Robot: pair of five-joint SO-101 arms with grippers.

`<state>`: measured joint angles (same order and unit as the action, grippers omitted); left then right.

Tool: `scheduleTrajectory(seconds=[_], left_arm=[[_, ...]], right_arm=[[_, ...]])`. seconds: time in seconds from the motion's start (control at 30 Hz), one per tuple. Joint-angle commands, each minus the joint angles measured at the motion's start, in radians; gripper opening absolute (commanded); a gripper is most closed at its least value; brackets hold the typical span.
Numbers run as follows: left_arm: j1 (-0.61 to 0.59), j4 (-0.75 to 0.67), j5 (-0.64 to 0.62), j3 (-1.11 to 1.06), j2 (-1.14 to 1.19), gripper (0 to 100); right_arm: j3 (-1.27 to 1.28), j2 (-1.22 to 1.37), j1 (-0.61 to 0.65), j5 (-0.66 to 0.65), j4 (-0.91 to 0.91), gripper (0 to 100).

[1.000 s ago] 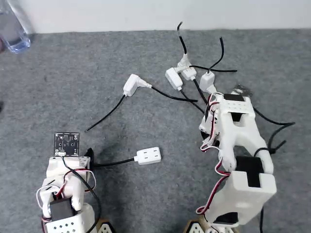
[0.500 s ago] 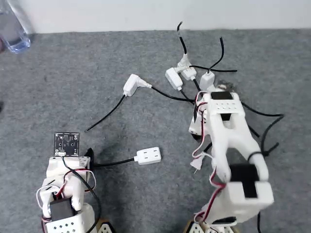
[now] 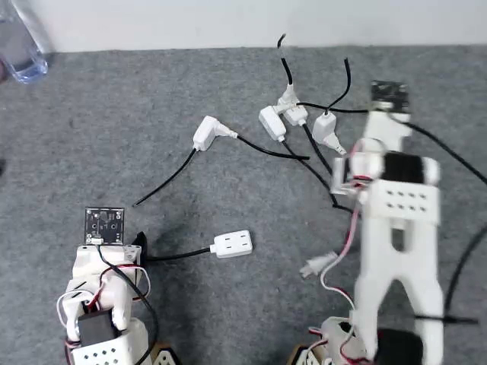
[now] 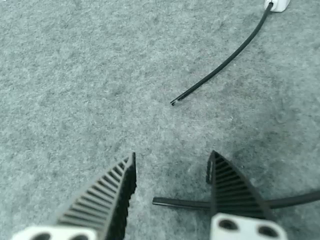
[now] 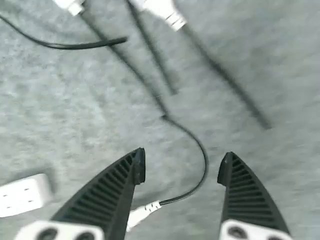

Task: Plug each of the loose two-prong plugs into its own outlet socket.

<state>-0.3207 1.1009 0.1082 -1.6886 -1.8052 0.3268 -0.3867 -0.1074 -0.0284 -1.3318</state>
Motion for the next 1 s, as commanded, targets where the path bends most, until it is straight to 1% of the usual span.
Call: scheduleTrajectory(seconds=[0.0, 0.07, 0.23, 0.3, 0.33, 0.43, 0.53, 0.6, 0.8, 0.9, 0.97], left_arm=[[0.0, -0.015, 0.006, 0.005, -0.014, 22], [0.0, -0.014, 0.006, 0.005, -0.014, 22], [-0.002, -0.014, 0.006, 0.005, -0.012, 22], [-0.002, -0.014, 0.006, 0.005, -0.012, 22], [-0.002, -0.014, 0.006, 0.005, -0.012, 22], [-0.002, -0.014, 0.006, 0.005, -0.012, 22], [-0.002, -0.014, 0.006, 0.005, -0.012, 22], [-0.002, -0.014, 0.006, 0.005, -0.012, 22], [-0.003, -0.014, 0.006, 0.005, -0.012, 22], [-0.003, -0.014, 0.006, 0.005, -0.012, 22], [-0.003, -0.014, 0.006, 0.005, -0.012, 22]], right_arm=[[-0.074, -0.102, -0.116, -0.198, 0.005, 23.3], [-0.095, -0.127, -0.15, -0.394, 0.021, 23.2], [-0.041, -0.15, -0.189, -1.048, -0.021, 23.1], [0.017, -0.153, -0.191, -1.254, -0.028, 23.1], [0.048, -0.153, -0.191, -1.32, -0.03, 23.1], [0.153, -0.153, -0.173, -1.456, -0.022, 23.1], [0.245, -0.151, -0.137, -1.637, -0.03, 23.1], [0.296, -0.15, -0.107, -1.702, -0.03, 23.1], [0.417, -0.142, 0.054, -1.715, -0.033, 23.1], [0.468, -0.142, 0.143, -1.718, -0.082, 23.1], [0.499, -0.142, 0.18, -1.748, -0.117, 23.1]])
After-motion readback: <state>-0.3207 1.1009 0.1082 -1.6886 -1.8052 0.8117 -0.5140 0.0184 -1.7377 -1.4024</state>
